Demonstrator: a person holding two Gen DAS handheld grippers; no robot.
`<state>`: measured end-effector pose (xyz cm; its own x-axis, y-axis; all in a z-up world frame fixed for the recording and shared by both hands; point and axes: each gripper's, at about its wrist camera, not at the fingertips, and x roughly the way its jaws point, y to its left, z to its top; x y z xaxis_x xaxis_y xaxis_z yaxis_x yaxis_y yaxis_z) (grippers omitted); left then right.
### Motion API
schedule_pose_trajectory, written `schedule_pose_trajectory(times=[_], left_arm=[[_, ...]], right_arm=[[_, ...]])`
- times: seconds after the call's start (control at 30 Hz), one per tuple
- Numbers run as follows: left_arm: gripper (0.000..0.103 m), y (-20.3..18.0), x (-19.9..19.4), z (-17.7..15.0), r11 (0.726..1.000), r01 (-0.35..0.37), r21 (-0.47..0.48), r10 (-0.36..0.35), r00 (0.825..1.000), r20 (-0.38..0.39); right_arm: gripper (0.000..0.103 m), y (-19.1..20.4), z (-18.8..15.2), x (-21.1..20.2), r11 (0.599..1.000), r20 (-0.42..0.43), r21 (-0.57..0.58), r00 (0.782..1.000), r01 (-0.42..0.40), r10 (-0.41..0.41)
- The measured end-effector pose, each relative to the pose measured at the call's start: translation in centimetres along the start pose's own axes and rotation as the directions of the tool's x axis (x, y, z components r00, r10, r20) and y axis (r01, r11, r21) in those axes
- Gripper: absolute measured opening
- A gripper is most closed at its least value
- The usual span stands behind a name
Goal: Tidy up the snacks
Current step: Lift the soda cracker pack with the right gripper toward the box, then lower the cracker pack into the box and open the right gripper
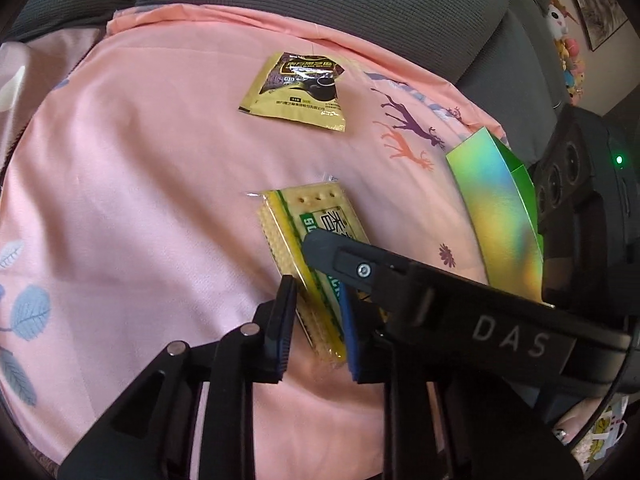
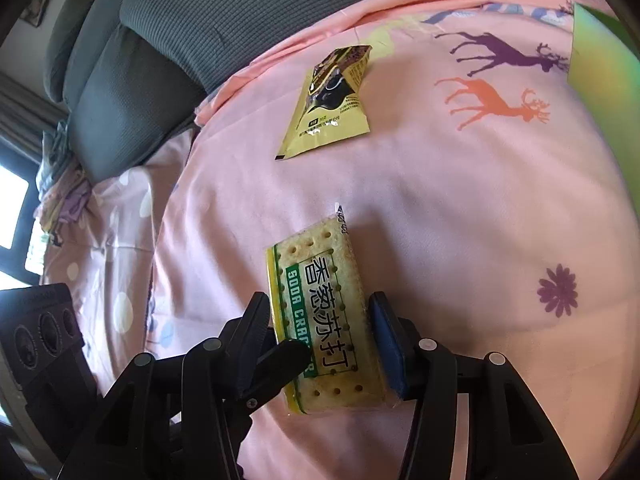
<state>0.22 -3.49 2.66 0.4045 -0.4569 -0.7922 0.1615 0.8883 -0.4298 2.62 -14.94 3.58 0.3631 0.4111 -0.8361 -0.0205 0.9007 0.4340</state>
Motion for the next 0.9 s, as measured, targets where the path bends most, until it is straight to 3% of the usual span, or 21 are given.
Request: schedule_pose_trajectory(times=[0.17,0.37,0.5,0.63,0.77,0.9], left_arm=[[0.020,-1.2,-1.1,-0.2,0.999,-0.015,0.038,0.012,0.998,0.063],[0.019,-4.6,-3.9,0.4,0.991,-0.027,0.130,0.000,0.979,0.202],[0.019,-8.4,-5.1,1.1,0.977,-0.012,0.214,-0.051,0.957,0.287],[0.019,-12.7,-5.5,1.5,0.947,0.014,0.321,-0.124,0.937,0.326],[0.019,-17.2,-4.2,2.1,0.912,0.054,0.406,-0.191,0.933,0.305],[0.019,-20.7,-2.3,2.1,0.881,0.093,0.464,-0.238,0.934,0.265]], right_arm=[[0.055,0.4,0.0,-0.9,1.000,0.024,-0.017,1.000,0.013,-0.013],[0.055,1.2,0.5,-5.4,0.998,0.171,-0.057,0.985,0.005,0.004],[0.055,0.6,0.9,-9.7,0.998,0.301,-0.063,0.954,0.007,0.012],[0.055,-1.4,0.9,-14.2,0.998,0.426,-0.049,0.904,0.044,-0.019],[0.055,-4.6,0.9,-17.6,0.998,0.513,0.026,0.857,0.051,-0.057],[0.055,-8.5,0.5,-19.8,0.992,0.548,0.120,0.832,0.032,-0.093]])
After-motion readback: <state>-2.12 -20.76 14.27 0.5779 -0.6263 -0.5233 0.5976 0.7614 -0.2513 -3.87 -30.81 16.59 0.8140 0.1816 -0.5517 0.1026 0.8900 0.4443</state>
